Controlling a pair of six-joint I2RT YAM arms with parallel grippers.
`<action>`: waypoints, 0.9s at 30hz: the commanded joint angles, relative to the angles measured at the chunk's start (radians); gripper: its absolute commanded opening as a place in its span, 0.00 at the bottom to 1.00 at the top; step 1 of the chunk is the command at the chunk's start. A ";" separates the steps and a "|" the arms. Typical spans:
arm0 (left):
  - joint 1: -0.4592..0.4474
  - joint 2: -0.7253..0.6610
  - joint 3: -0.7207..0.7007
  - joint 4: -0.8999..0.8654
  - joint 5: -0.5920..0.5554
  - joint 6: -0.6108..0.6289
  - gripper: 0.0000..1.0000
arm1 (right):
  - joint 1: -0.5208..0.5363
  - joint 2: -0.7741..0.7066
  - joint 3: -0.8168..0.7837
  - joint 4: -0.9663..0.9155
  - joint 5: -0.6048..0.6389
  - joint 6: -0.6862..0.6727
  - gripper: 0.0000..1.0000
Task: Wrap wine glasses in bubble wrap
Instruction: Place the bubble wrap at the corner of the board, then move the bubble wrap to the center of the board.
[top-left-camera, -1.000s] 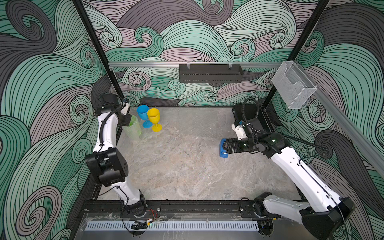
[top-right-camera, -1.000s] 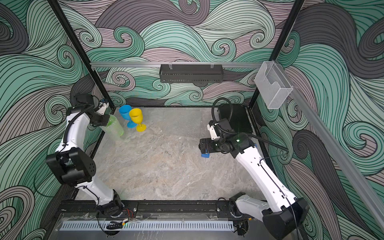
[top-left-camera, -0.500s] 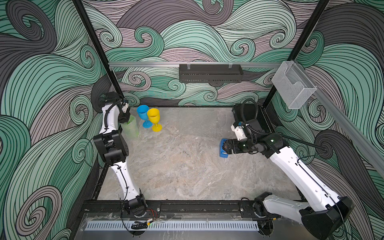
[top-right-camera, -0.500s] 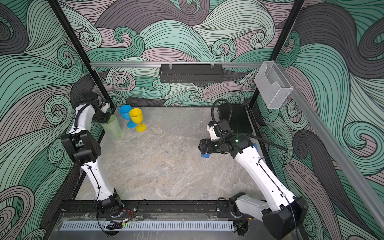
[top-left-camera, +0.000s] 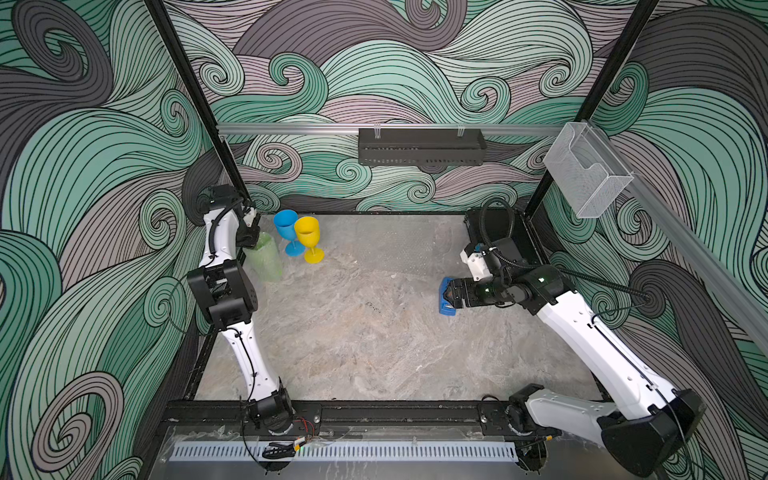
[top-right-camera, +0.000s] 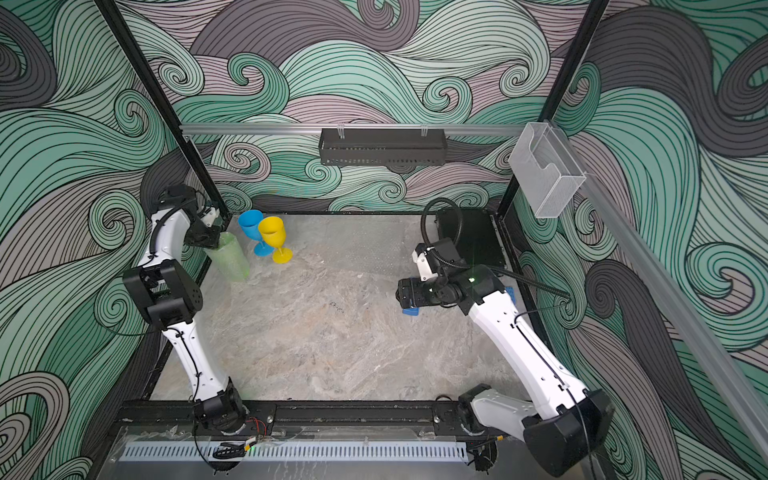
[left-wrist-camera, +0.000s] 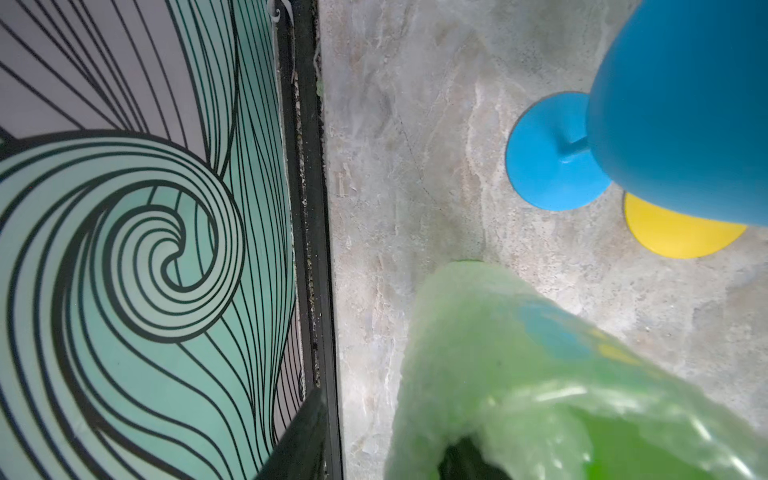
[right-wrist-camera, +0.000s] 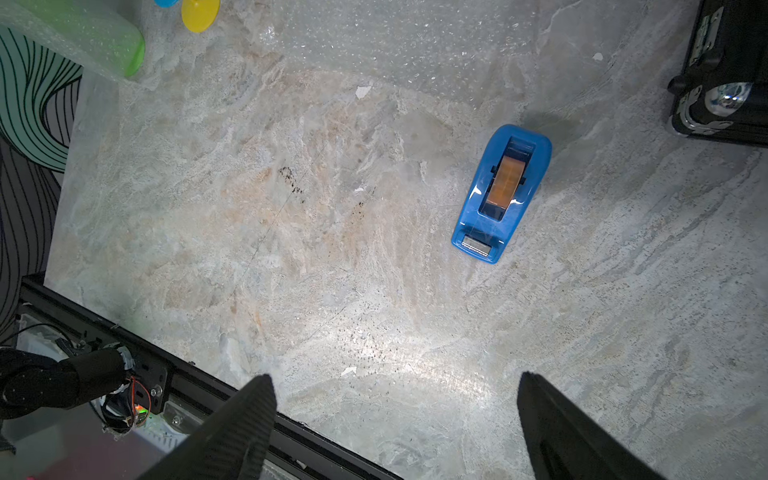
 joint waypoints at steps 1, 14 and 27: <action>0.002 -0.027 0.072 -0.045 -0.023 -0.002 0.48 | -0.004 0.007 0.009 0.007 -0.010 -0.001 0.94; -0.007 -0.199 0.120 -0.075 0.028 -0.028 0.81 | -0.004 0.111 0.069 0.025 0.011 -0.003 0.86; -0.107 -0.956 -0.612 0.234 0.338 -0.210 0.99 | -0.003 0.525 0.349 0.038 0.130 0.007 0.64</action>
